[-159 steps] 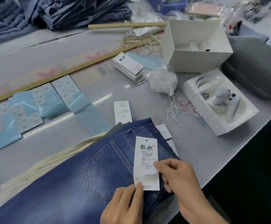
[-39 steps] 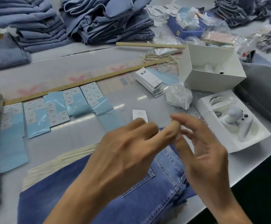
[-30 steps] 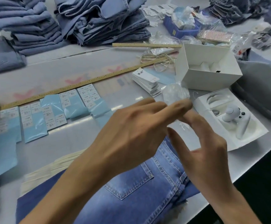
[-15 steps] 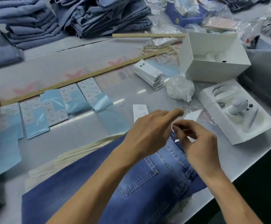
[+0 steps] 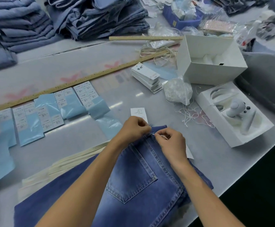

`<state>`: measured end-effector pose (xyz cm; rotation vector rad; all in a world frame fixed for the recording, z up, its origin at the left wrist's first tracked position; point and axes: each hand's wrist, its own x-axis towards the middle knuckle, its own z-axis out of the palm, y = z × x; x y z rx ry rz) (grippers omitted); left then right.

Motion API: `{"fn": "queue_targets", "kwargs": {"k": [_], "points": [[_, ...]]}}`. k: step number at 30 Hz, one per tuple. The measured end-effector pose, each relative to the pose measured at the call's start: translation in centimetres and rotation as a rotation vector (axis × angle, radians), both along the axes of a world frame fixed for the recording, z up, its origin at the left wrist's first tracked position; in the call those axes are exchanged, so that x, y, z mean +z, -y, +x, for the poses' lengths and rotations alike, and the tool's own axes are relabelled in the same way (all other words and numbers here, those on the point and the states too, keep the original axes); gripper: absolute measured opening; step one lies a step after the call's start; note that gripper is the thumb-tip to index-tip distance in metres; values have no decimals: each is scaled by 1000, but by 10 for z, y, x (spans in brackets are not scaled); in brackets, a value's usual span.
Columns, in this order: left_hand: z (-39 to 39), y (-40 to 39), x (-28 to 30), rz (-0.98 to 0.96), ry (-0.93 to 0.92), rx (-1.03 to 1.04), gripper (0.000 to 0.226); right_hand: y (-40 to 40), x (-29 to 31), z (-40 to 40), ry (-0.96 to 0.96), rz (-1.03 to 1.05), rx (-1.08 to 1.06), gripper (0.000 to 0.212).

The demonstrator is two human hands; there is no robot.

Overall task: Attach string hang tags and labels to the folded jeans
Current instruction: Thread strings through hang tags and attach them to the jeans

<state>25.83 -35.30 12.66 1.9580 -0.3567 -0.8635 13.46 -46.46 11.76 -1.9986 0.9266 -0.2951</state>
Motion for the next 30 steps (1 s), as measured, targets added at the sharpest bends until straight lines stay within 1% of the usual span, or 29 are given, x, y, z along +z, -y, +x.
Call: {"fn": "queue_targets", "kwargs": {"k": [1,3,5,8,10,13,17,20,22,25,27,30], "points": [[0,-2,1,-63,-41,37,5,-3,-1,1,-5,-5,-3,7],[0,-6,4,-138,-108,62,11,-9,-2,2,-10,-34,-2,7],[0,-9,5,-185,-203,82,15,-13,-3,2,1,-66,-5,8],[2,-14,3,-192,-323,130,12,-18,-3,0,31,-56,-5,7],[3,-15,2,-179,-388,151,12,-21,-2,-1,39,-12,-2,5],[6,-11,5,-204,-472,172,11,-25,-1,-2,69,152,-52,6],[8,-17,8,-241,-427,77,10,-38,-2,0,146,296,-187,8],[6,-21,9,-210,-326,22,10,-44,-1,4,203,358,-290,9],[4,-22,8,-184,-270,-8,10,-43,0,7,204,379,-303,11],[5,-27,6,-172,-293,-68,13,-40,0,9,179,362,-280,14],[7,-30,6,-158,-306,-109,14,-41,-1,7,165,331,-254,12],[7,-32,3,-180,-342,-90,19,-42,-3,3,137,165,-144,8]]}}
